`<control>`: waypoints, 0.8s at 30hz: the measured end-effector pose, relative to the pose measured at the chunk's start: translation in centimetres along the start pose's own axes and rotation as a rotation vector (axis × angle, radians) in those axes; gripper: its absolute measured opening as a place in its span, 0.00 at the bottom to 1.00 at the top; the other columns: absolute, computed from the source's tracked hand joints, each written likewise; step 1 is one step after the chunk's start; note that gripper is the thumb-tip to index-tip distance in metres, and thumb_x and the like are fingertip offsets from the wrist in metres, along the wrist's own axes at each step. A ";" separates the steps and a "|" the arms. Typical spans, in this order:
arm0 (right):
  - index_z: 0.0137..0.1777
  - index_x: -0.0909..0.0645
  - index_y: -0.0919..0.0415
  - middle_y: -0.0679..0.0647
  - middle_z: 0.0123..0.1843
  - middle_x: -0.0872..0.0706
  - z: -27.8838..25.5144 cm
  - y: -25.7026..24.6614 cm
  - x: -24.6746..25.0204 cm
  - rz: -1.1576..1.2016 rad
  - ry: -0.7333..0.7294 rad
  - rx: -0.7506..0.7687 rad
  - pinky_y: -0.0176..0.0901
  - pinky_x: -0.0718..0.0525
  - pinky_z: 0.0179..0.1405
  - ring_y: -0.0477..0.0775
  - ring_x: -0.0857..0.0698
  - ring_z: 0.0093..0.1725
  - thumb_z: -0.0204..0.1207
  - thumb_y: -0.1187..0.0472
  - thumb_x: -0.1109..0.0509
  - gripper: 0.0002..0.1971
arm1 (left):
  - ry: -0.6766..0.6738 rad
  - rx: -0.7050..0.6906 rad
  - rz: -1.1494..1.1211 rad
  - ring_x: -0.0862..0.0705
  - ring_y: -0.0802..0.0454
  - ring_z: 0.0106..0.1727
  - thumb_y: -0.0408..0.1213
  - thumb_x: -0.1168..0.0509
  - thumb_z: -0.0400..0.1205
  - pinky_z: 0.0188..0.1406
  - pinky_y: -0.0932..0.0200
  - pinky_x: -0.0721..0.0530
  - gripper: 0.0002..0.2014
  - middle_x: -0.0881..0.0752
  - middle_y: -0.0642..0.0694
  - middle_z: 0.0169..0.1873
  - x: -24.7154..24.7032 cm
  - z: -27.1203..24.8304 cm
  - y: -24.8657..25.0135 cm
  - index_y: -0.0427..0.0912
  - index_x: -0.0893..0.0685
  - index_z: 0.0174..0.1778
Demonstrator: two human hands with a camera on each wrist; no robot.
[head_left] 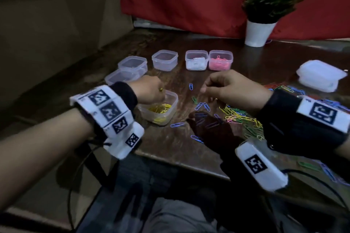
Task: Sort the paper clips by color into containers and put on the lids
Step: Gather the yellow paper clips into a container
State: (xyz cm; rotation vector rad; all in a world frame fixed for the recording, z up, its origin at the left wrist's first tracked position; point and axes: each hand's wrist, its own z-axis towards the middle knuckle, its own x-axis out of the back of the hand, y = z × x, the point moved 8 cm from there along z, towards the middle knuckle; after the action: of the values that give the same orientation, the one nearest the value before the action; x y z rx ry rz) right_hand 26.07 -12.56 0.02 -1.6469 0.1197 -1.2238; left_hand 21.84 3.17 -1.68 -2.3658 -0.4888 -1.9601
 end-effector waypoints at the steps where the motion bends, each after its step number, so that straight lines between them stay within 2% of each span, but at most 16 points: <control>1: 0.35 0.22 0.58 0.51 0.28 0.20 -0.4 0.1 0.6 -0.017 0.013 -0.008 0.26 0.31 0.17 0.38 0.26 0.16 0.78 0.61 0.32 0.09 | -0.005 -0.002 0.089 0.19 0.43 0.50 0.43 0.39 0.83 0.42 0.56 0.26 0.13 0.17 0.40 0.50 -0.4 0.4 0.2 0.37 0.17 0.53; 4: 0.37 0.21 0.59 0.50 0.28 0.21 -2.0 0.9 4.3 -0.207 0.099 -0.050 0.23 0.31 0.16 0.38 0.24 0.16 0.77 0.60 0.32 0.08 | -0.048 -0.064 0.170 0.18 0.45 0.55 0.39 0.36 0.81 0.50 0.57 0.22 0.15 0.15 0.41 0.57 -0.6 0.8 1.4 0.38 0.17 0.61; 7: 0.33 0.23 0.57 0.51 0.28 0.21 -3.9 3.0 10.3 -0.341 0.209 -0.137 0.24 0.30 0.15 0.40 0.23 0.18 0.77 0.61 0.32 0.10 | -0.084 -0.092 0.195 0.19 0.49 0.52 0.32 0.32 0.78 0.42 0.62 0.25 0.15 0.14 0.43 0.55 0.1 0.4 2.3 0.39 0.16 0.61; 9: 0.32 0.23 0.57 0.52 0.28 0.20 -5.3 4.9 13.8 -0.399 0.251 -0.199 0.28 0.27 0.19 0.38 0.23 0.15 0.76 0.64 0.31 0.11 | -0.028 -0.102 0.349 0.18 0.48 0.49 0.36 0.34 0.79 0.43 0.60 0.24 0.11 0.14 0.43 0.50 1.5 -0.2 3.6 0.40 0.15 0.56; 10: 0.34 0.22 0.59 0.52 0.27 0.20 -6.1 5.9 14.8 -0.433 0.247 -0.233 0.30 0.27 0.21 0.37 0.24 0.14 0.75 0.66 0.31 0.09 | 0.028 -0.118 0.442 0.18 0.48 0.44 0.39 0.35 0.80 0.40 0.59 0.24 0.07 0.15 0.44 0.45 2.3 -0.6 4.9 0.42 0.16 0.50; 12: 0.38 0.19 0.60 0.49 0.26 0.20 -7.4 8.1 14.7 -0.510 0.126 -0.313 0.30 0.26 0.22 0.37 0.23 0.16 0.75 0.67 0.31 0.05 | 0.142 -0.208 0.451 0.21 0.50 0.37 0.42 0.33 0.78 0.34 0.60 0.24 0.04 0.17 0.46 0.37 3.4 -1.0 8.3 0.48 0.17 0.39; 14: 0.44 0.16 0.59 0.46 0.27 0.17 -8.6 10.0 11.9 -0.553 -0.107 -0.409 0.31 0.26 0.23 0.38 0.22 0.23 0.75 0.65 0.30 0.02 | 0.130 -0.338 0.329 0.20 0.50 0.38 0.42 0.28 0.74 0.36 0.62 0.25 0.04 0.16 0.48 0.36 2.5 -0.8 12.2 0.48 0.15 0.40; 15: 0.47 0.15 0.59 0.48 0.32 0.14 -8.9 10.7 10.6 -0.577 -0.191 -0.432 0.33 0.25 0.26 0.41 0.20 0.27 0.74 0.65 0.29 0.04 | 0.068 -0.391 0.275 0.19 0.50 0.38 0.40 0.27 0.73 0.34 0.62 0.26 0.06 0.14 0.47 0.36 1.3 -0.5 14.0 0.46 0.14 0.43; 16: 0.50 0.14 0.59 0.51 0.40 0.12 -8.6 11.1 9.8 -0.623 -0.215 -0.413 0.35 0.25 0.31 0.44 0.20 0.32 0.73 0.66 0.29 0.07 | -0.006 -0.432 0.244 0.19 0.51 0.38 0.39 0.26 0.73 0.33 0.63 0.26 0.08 0.14 0.47 0.36 -0.2 0.1 15.7 0.43 0.13 0.46; 17: 0.53 0.14 0.60 0.54 0.46 0.12 -8.0 11.1 9.6 -0.675 -0.180 -0.364 0.35 0.26 0.36 0.47 0.20 0.38 0.72 0.66 0.27 0.10 | -0.064 -0.457 0.245 0.19 0.52 0.38 0.38 0.26 0.73 0.33 0.64 0.26 0.09 0.14 0.47 0.37 -1.6 0.6 17.2 0.43 0.13 0.48; 19: 0.54 0.13 0.61 0.55 0.50 0.12 -6.7 10.9 9.5 -0.705 -0.082 -0.293 0.34 0.29 0.41 0.47 0.22 0.44 0.69 0.66 0.25 0.13 | -0.100 -0.492 0.293 0.21 0.54 0.38 0.36 0.27 0.74 0.32 0.66 0.27 0.10 0.13 0.47 0.42 -3.6 1.4 19.7 0.44 0.13 0.51; 21: 0.55 0.14 0.62 0.54 0.49 0.14 -5.8 11.5 8.9 -0.691 -0.119 -0.312 0.34 0.28 0.37 0.48 0.22 0.46 0.69 0.66 0.24 0.14 | -0.107 -0.498 0.325 0.19 0.52 0.39 0.34 0.29 0.76 0.27 0.67 0.28 0.11 0.13 0.46 0.47 -4.8 2.5 21.2 0.43 0.14 0.54; 22: 0.55 0.15 0.63 0.53 0.47 0.16 -5.5 12.0 8.6 -0.691 -0.159 -0.330 0.33 0.29 0.33 0.48 0.23 0.46 0.69 0.66 0.24 0.14 | -0.111 -0.498 0.341 0.18 0.51 0.43 0.33 0.29 0.76 0.25 0.66 0.29 0.11 0.13 0.45 0.50 -5.1 3.0 21.7 0.42 0.14 0.54; 24: 0.52 0.15 0.65 0.51 0.41 0.18 -5.0 12.7 8.3 -0.668 -0.198 -0.344 0.29 0.31 0.31 0.48 0.23 0.42 0.70 0.67 0.25 0.11 | -0.122 -0.507 0.350 0.19 0.51 0.47 0.34 0.28 0.75 0.23 0.71 0.32 0.11 0.13 0.44 0.52 -5.3 3.7 22.1 0.41 0.13 0.53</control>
State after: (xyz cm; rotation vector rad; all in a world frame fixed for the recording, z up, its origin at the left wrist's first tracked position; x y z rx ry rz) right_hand 32.04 -26.67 -4.48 -2.1974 -0.3954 -1.5785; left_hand 30.21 -18.16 -3.68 -2.6161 0.4556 -1.9490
